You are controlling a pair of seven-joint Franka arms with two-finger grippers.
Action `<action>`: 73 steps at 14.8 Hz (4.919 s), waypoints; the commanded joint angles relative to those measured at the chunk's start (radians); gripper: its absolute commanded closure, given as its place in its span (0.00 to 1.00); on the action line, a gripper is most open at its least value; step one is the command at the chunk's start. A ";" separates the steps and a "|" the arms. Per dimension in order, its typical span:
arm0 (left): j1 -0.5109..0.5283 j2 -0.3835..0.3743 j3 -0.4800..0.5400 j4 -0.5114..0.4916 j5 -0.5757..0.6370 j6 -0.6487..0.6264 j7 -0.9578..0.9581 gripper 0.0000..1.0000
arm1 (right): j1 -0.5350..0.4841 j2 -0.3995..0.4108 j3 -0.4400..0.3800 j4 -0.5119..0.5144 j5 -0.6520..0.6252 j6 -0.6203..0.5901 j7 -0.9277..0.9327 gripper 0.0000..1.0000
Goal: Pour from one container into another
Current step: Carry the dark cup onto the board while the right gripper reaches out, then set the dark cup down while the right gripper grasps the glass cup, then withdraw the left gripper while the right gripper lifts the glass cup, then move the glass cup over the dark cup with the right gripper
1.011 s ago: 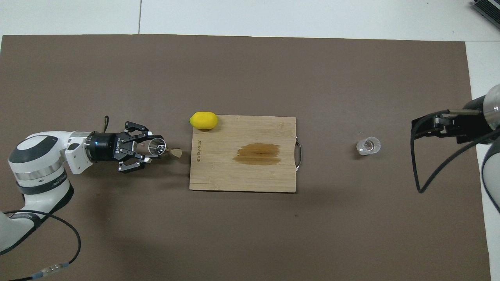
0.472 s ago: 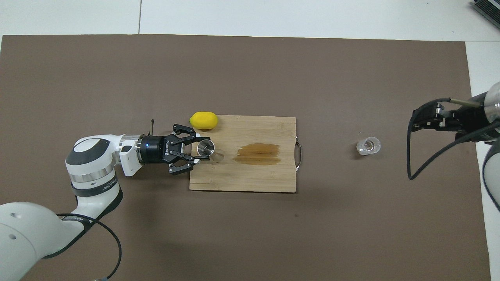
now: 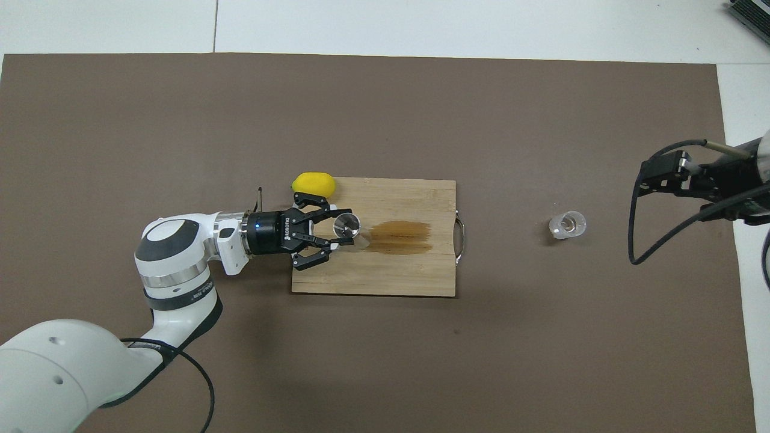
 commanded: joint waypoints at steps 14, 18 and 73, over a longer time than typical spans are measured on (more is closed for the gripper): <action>-0.171 -0.060 0.020 -0.025 -0.205 0.256 0.237 0.69 | -0.210 0.229 0.005 -0.182 0.413 0.110 0.400 0.05; -0.171 -0.059 0.020 -0.030 -0.205 0.278 0.235 0.51 | -0.209 0.280 0.005 -0.235 0.410 0.229 0.359 0.05; 0.326 -0.315 0.021 0.632 1.789 -0.378 -0.930 0.00 | 0.276 0.235 0.005 -0.237 0.479 0.541 0.947 0.96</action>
